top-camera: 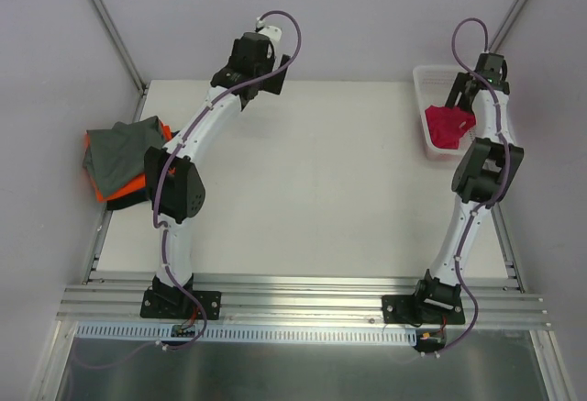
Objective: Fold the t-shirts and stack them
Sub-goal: Grab crumpled tshirt from bin with the right arm
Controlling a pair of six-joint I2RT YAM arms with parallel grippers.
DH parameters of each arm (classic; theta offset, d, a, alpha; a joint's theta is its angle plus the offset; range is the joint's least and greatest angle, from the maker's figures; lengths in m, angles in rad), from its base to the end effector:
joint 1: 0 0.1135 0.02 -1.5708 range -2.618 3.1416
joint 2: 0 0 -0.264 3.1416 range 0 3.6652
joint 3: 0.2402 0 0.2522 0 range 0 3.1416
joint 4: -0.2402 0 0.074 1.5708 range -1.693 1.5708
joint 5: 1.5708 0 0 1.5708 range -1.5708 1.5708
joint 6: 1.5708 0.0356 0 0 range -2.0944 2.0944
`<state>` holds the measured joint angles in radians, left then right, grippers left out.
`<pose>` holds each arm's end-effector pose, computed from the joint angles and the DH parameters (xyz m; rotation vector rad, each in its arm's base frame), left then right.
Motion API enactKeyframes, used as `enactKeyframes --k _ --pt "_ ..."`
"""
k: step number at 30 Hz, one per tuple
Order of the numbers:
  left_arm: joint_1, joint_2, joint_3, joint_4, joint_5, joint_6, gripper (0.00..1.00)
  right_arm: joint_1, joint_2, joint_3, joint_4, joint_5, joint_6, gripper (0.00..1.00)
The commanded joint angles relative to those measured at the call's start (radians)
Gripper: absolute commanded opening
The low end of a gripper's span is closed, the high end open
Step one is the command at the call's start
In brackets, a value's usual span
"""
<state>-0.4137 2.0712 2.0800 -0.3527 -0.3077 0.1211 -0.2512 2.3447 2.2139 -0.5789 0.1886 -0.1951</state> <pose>0.4555 -0.1882 0.3709 0.3000 1.8752 0.0959 0.5193 -0.1402 0.2588 0.1646 2.2997 -0.4466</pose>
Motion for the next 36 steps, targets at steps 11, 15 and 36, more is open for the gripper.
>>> enactKeyframes --k 11,15,36 --pt "-0.023 -0.034 0.049 -0.256 0.476 0.032 0.87 -0.043 0.126 0.047 -0.003 -0.490 0.196 0.88" --pt "-0.042 -0.031 0.057 -0.262 0.558 0.069 0.81 -0.042 0.151 0.046 0.028 -0.572 0.279 0.76" --pt "0.099 0.007 0.097 -0.262 0.576 -0.168 0.99 -0.007 -0.341 -0.080 -0.077 -0.545 0.203 0.01"
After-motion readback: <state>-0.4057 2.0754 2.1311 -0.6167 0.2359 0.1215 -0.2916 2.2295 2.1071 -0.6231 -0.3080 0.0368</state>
